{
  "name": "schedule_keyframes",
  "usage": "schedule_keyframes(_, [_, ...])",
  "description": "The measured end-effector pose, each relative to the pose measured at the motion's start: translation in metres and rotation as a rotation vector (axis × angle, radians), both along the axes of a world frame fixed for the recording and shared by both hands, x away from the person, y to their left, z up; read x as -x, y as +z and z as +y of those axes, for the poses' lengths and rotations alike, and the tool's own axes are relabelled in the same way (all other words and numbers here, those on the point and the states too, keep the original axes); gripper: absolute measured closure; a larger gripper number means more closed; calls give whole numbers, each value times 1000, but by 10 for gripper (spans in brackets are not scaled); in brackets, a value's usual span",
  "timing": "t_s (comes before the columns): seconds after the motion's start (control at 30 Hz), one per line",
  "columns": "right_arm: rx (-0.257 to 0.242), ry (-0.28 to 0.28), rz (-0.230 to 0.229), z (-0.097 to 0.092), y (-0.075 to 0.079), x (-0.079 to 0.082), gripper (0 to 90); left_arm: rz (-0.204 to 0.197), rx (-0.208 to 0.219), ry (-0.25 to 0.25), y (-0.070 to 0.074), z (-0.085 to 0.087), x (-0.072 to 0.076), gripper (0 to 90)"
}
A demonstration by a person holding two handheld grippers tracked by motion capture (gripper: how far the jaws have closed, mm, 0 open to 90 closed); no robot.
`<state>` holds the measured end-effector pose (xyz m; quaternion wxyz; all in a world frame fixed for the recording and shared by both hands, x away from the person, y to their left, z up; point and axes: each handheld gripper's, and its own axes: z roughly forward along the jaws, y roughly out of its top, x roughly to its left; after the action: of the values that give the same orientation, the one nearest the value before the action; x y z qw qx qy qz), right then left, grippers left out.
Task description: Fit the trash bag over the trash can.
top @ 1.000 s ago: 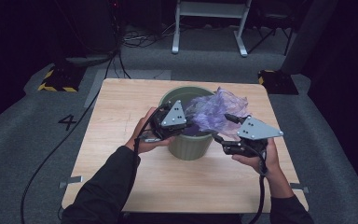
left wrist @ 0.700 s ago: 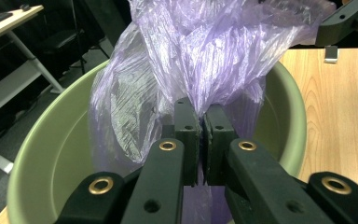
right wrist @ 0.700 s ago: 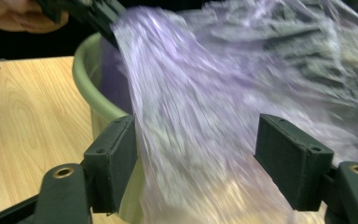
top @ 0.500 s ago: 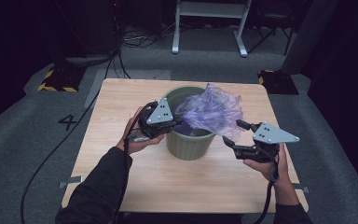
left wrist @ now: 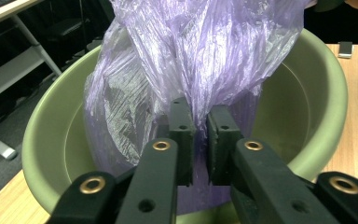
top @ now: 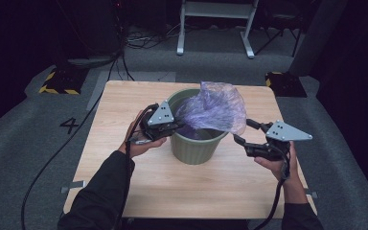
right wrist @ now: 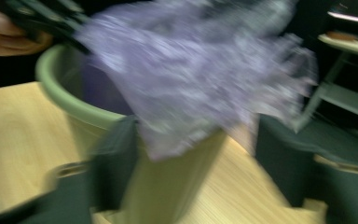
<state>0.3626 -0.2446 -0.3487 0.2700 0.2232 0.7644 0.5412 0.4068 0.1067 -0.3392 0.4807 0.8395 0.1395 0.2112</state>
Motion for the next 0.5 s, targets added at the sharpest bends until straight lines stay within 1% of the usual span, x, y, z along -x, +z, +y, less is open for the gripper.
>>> schedule_keyframes(0.03, [2,14,-6,2,0,0,616,0,1,0,0,0,0,796])
schedule_keyframes(0.07, [2,14,-6,2,0,0,616,-1,2,3,0,0,0,796])
schedule_keyframes(0.1, [18,48,-24,6,1,3,747,-3,-2,9,0,0,0,774])
schedule_keyframes(0.13, [18,48,-24,6,1,3,747,-4,-4,9,-1,0,0,774])
schedule_keyframes(0.17, [25,53,-30,7,2,4,792,-5,-5,9,-1,1,1,766])
schedule_keyframes(0.2, [30,65,-38,8,3,6,823,-8,-6,14,-1,1,1,744])
schedule_keyframes(0.23, [24,77,-47,9,4,8,853,-6,-2,19,-2,2,1,706])
schedule_keyframes(0.3, [25,86,-55,10,6,12,891,-2,11,4,-1,4,2,687])
schedule_keyframes(0.33, [30,92,-63,11,6,13,895,2,16,3,-1,4,2,653])
schedule_keyframes(0.4, [37,104,-66,13,6,17,900,20,15,10,0,3,2,482])
schedule_keyframes(0.47, [53,111,-74,16,6,21,900,29,24,22,1,2,3,382])
schedule_keyframes(0.5, [59,118,-74,16,6,22,900,37,37,17,3,3,3,299])
